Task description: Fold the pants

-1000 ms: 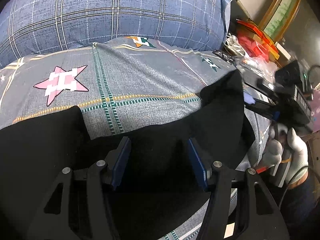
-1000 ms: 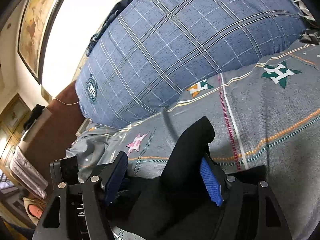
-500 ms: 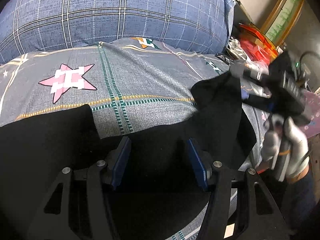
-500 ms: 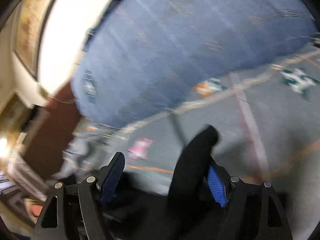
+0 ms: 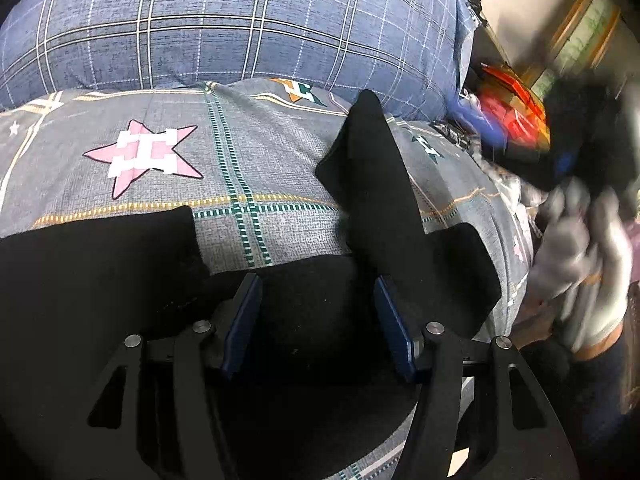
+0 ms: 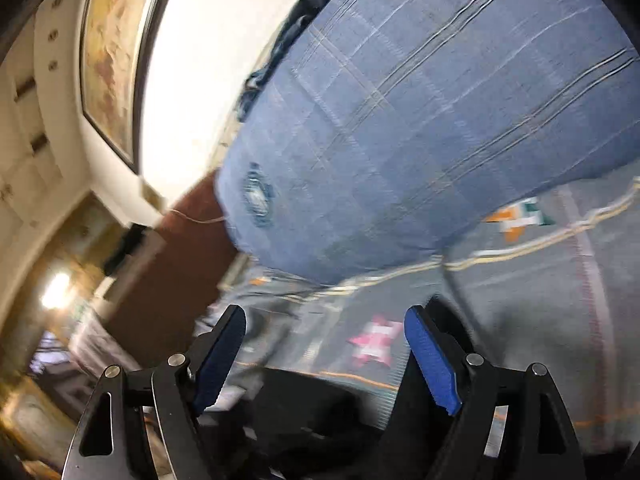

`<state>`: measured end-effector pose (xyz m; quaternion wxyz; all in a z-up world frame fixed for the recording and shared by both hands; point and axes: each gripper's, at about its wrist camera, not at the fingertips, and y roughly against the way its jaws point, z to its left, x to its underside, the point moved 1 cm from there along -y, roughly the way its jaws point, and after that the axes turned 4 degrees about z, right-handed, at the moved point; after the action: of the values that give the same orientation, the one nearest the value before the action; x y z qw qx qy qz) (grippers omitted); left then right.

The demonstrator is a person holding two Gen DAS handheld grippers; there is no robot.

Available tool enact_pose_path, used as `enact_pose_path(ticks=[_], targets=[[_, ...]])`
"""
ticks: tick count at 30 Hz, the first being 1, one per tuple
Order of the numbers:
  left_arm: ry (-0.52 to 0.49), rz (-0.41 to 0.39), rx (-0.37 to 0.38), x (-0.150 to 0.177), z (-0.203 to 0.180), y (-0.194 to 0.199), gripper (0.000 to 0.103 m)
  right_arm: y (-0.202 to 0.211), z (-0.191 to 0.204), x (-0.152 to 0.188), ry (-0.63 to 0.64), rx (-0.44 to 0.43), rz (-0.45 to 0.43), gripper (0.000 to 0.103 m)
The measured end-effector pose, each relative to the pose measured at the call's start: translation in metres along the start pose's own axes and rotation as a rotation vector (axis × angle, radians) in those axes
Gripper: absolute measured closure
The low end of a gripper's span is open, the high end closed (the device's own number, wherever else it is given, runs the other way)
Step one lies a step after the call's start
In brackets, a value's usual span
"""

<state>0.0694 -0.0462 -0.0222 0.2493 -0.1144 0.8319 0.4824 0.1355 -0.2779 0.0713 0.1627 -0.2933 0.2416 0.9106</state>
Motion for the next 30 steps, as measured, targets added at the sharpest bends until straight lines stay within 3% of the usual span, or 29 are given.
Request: enact_pose_path(ticks=[5,8,12,17,22,25,28,30], targets=[[0.020,0.000,0.010,-0.001,0.002,-0.002,0.044,0.003,-0.046,0.034,-0.006,0.326,0.085,0.023],[0.015,-0.002,0.008,0.000,0.002,-0.003,0.045,-0.015,-0.056,0.041,0.062,0.455,0.144,0.024],[0.010,-0.001,0.002,0.000,0.000,-0.004,0.045,-0.046,-0.066,0.037,0.089,0.451,0.197,0.039],[0.029,0.000,0.019,-0.001,0.004,-0.002,0.045,-0.092,-0.037,0.032,0.168,0.349,0.271,0.040],[0.036,-0.001,0.025,-0.001,0.006,0.001,0.045,-0.089,-0.037,0.033,0.190,0.438,0.240,0.040],[0.025,0.003,0.015,-0.001,0.005,-0.001,0.045,-0.090,-0.052,0.037,0.134,0.384,0.258,0.040],[0.024,0.001,0.019,-0.001,0.005,0.000,0.045,-0.092,-0.046,0.041,0.185,0.416,0.256,0.057],[0.034,0.001,0.028,-0.001,0.007,0.001,0.045,-0.086,-0.034,0.040,0.234,0.481,0.228,0.057]])
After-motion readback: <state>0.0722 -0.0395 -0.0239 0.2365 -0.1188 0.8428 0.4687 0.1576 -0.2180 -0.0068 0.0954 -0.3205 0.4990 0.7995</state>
